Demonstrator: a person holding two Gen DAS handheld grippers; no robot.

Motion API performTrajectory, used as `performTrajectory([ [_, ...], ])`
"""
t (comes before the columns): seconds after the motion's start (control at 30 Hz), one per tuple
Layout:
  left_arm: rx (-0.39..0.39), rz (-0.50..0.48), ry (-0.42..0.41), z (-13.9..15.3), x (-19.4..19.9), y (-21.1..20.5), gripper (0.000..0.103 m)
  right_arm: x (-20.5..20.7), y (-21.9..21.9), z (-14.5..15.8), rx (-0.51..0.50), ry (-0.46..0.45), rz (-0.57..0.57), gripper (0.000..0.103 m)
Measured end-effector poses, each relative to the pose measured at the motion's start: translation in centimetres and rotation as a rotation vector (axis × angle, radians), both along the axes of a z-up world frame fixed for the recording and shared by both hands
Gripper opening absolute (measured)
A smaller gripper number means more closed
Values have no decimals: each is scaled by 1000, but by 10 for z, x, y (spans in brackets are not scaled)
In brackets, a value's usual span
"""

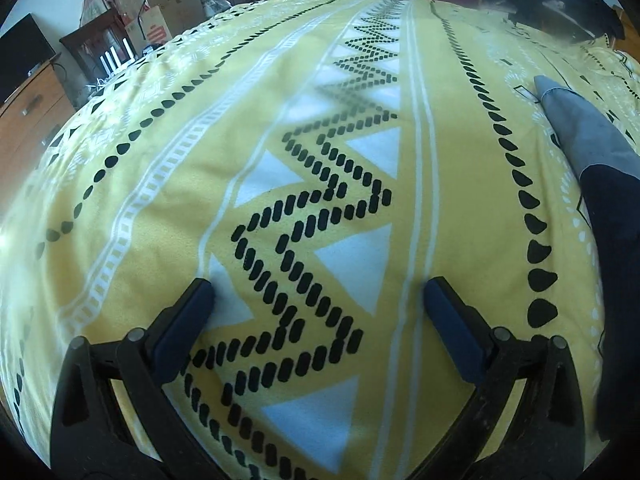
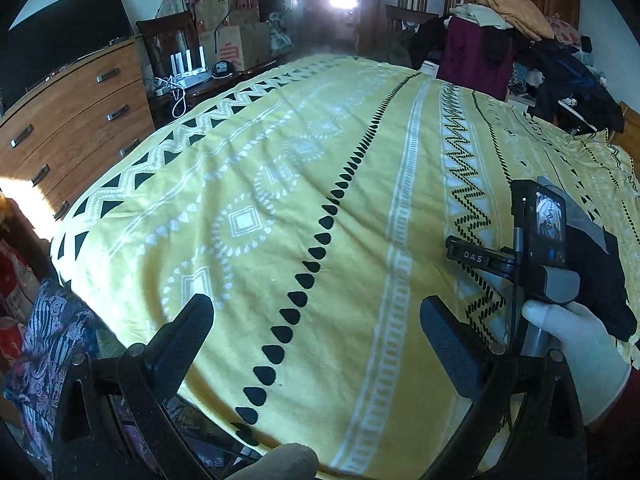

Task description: Fold small clothes

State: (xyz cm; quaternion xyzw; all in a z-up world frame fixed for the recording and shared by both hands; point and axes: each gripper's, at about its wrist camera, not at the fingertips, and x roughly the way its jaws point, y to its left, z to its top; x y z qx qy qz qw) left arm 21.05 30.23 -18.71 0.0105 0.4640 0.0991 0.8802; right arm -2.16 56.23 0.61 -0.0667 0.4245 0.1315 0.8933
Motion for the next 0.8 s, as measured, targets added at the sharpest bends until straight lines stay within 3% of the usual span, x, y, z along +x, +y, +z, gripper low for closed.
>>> performTrajectory([
  [0.33, -4, 0, -3, -2, 6, 4, 103, 4, -78, 22, -50, -128, -23, 103],
  [0.53, -4, 0, -3, -2, 6, 5, 103, 16, -178, 27, -45, -157, -96, 103],
  [0.67, -4, 0, -3, -2, 6, 5, 103, 26, -251, 23, 12, -99, -184, 103],
  [0.8, -4, 0, -3, -2, 6, 5, 103, 33, -305, 25, 4, -106, -250, 103],
])
